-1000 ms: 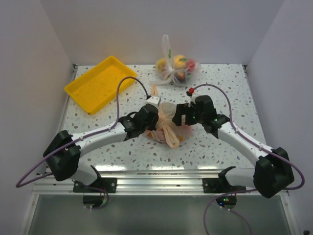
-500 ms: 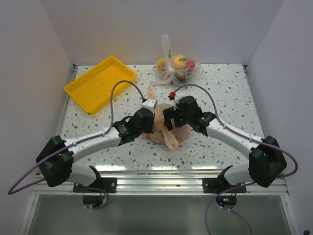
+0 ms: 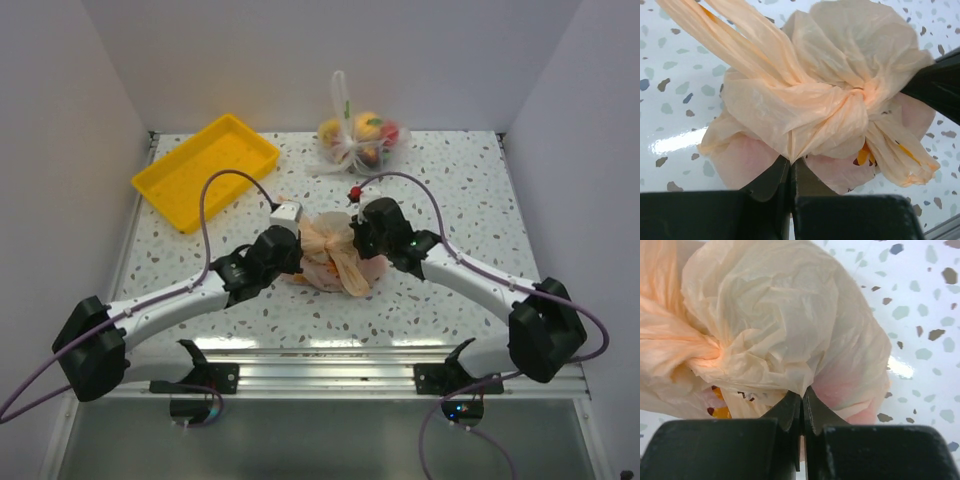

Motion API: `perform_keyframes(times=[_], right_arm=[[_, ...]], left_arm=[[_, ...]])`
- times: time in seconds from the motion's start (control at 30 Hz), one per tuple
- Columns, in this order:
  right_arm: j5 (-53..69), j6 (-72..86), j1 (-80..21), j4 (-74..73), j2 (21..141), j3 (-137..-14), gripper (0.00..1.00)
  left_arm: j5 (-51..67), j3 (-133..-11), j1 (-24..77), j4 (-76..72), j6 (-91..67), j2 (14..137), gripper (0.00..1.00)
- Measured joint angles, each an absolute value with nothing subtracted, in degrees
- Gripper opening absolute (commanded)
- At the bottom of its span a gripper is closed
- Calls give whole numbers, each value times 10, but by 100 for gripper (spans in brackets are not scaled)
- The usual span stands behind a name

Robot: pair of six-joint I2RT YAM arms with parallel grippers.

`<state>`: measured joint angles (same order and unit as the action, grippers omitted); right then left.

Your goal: Untie the knot of the plastic bag and take out the fruit

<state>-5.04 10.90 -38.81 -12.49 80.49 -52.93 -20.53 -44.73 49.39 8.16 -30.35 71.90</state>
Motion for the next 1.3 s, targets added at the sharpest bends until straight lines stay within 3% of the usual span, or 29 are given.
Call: perform_keyframes(times=[0.37, 0.47, 0.5, 0.63, 0.73, 0.97, 1.17, 1.3], right_arm=[[-64, 225, -229, -130, 646, -463, 3], [-35, 232, -229, -134, 648, -463, 18], [-30, 230, -228, -139, 651, -464, 35], [-8, 199, -230, -181, 655, -482, 70], [-2, 150, -253, -214, 654, -521, 77], [4, 9, -391, -252, 662, -619, 80], [7, -80, -463, -302, 766, -703, 80], [-3, -111, -488, -322, 808, -705, 71]], left_arm=[[-212, -388, 347, 103, -362, 595, 0], [-204, -384, 337, 107, -361, 599, 0], [-200, -383, 335, 107, -358, 601, 0], [-180, -377, 332, 104, -335, 602, 0], [-165, -377, 331, 98, -318, 602, 0], [-140, -377, 331, 94, -302, 602, 0], [-136, -377, 330, 95, -302, 602, 0], [-135, -378, 331, 95, -302, 602, 0]])
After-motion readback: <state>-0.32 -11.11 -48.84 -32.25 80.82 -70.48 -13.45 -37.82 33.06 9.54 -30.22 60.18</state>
